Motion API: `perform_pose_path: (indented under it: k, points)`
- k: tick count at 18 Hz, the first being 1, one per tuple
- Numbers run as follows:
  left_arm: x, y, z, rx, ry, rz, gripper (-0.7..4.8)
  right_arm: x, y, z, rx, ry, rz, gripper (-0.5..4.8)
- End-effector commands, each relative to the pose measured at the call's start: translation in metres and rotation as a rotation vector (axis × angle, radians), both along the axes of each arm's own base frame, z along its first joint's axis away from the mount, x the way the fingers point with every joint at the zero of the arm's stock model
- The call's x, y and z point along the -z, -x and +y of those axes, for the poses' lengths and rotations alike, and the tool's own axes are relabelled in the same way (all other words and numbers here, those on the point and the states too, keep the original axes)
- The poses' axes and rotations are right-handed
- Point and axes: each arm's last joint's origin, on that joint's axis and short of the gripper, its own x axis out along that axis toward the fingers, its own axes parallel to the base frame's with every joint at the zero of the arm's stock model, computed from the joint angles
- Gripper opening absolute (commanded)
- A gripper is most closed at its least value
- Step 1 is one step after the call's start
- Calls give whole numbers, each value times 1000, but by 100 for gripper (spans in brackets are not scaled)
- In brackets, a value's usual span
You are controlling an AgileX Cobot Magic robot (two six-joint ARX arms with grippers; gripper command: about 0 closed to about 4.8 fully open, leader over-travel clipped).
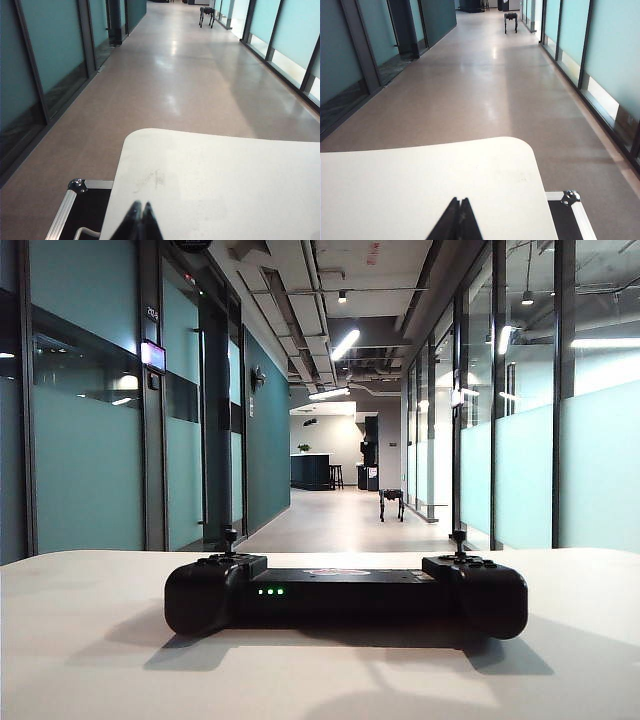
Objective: Push the left joystick on the remote control sitting on the white table forward to make the robot dog walk in a straight line until it approaches the door.
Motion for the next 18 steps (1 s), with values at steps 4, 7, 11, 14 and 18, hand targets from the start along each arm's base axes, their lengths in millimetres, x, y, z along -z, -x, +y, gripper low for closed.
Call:
perform_pose_path:
  k: [4, 7, 11, 14, 18]
  points:
    - [-2, 0, 0, 1, 3, -17, -5, -8, 0, 0, -1, 4, -101, -5]
    - [-2, 0, 0, 1, 3, -17, -5, -8, 0, 0, -1, 4, -100, -5]
    - [-2, 0, 0, 1, 3, -17, -5, -8, 0, 0, -6, 4, -98, -5]
    - [-2, 0, 0, 1, 3, -17, -5, -8, 0, 0, -8, 4, -98, -5]
    - [-2, 0, 0, 1, 3, -17, -5, -8, 0, 1, -26, 4, -99, -5]
